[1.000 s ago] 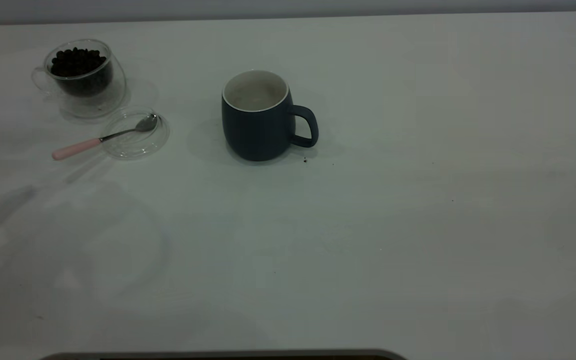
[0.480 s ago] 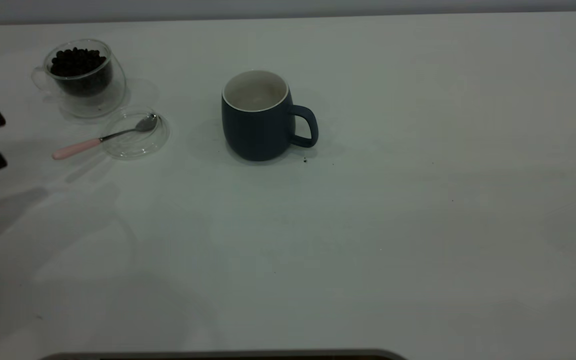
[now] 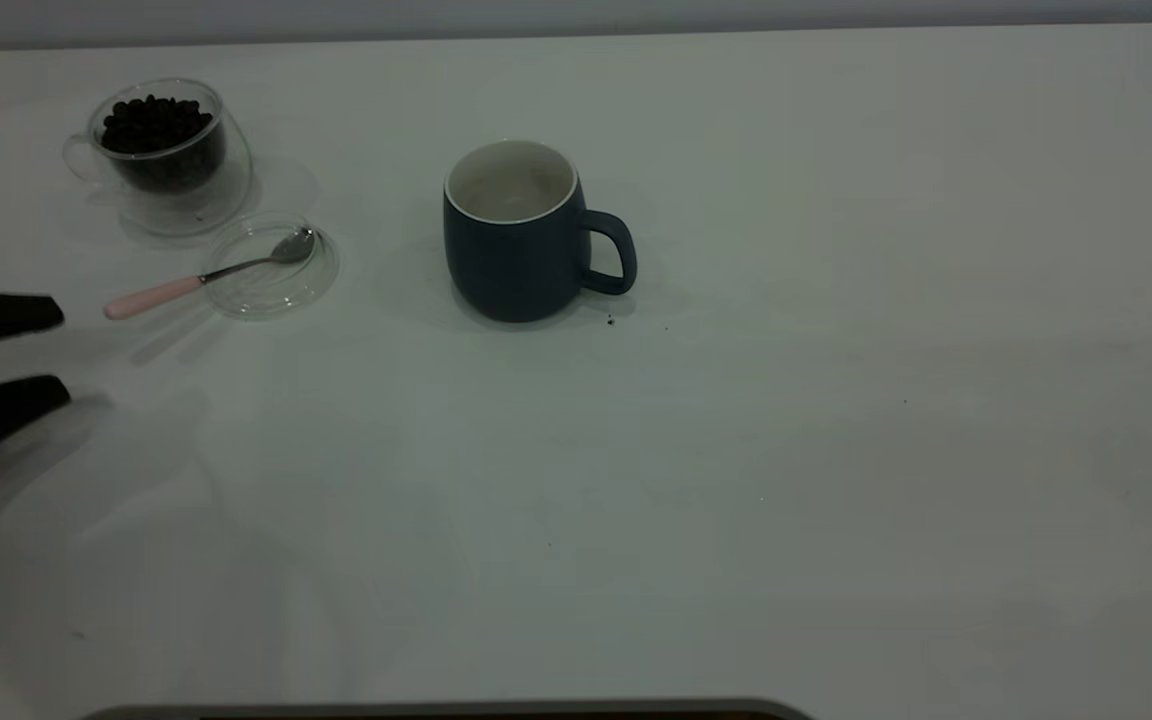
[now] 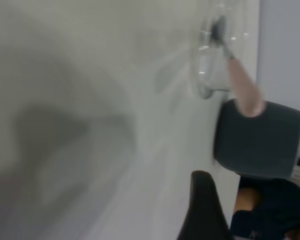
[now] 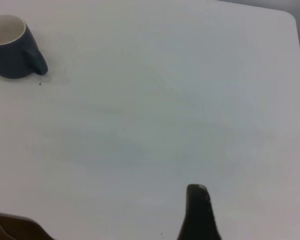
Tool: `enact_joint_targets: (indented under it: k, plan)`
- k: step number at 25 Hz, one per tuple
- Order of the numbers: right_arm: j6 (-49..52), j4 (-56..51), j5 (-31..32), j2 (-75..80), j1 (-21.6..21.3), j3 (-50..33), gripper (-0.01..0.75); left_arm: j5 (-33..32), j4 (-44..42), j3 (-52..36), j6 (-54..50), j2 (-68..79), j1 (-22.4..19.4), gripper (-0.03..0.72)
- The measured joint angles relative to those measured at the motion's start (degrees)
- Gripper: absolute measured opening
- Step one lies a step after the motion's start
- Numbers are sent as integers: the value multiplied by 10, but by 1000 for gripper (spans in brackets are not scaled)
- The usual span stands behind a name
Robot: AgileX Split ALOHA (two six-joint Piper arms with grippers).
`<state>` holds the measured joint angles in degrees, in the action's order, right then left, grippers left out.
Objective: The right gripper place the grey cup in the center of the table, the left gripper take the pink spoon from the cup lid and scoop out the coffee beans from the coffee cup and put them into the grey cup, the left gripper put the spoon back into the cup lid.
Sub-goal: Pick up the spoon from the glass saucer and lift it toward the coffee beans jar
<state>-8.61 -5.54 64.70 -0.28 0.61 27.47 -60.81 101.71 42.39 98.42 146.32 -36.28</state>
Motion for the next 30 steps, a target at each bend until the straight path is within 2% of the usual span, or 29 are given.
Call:
enact_joint_targets:
  k: [10, 20, 26, 30]
  plan:
    - [0, 0, 0, 0, 0, 0, 588, -23, 14, 28, 20, 39, 7, 592]
    - [0, 0, 0, 0, 0, 0, 588, -20, 14, 98, -32, 41, 85, 592]
    - [0, 0, 0, 0, 0, 0, 588, -15, 13, 127, -64, 41, 94, 588]
    - [0, 0, 0, 0, 0, 0, 588, -15, 13, 130, -72, 41, 94, 543]
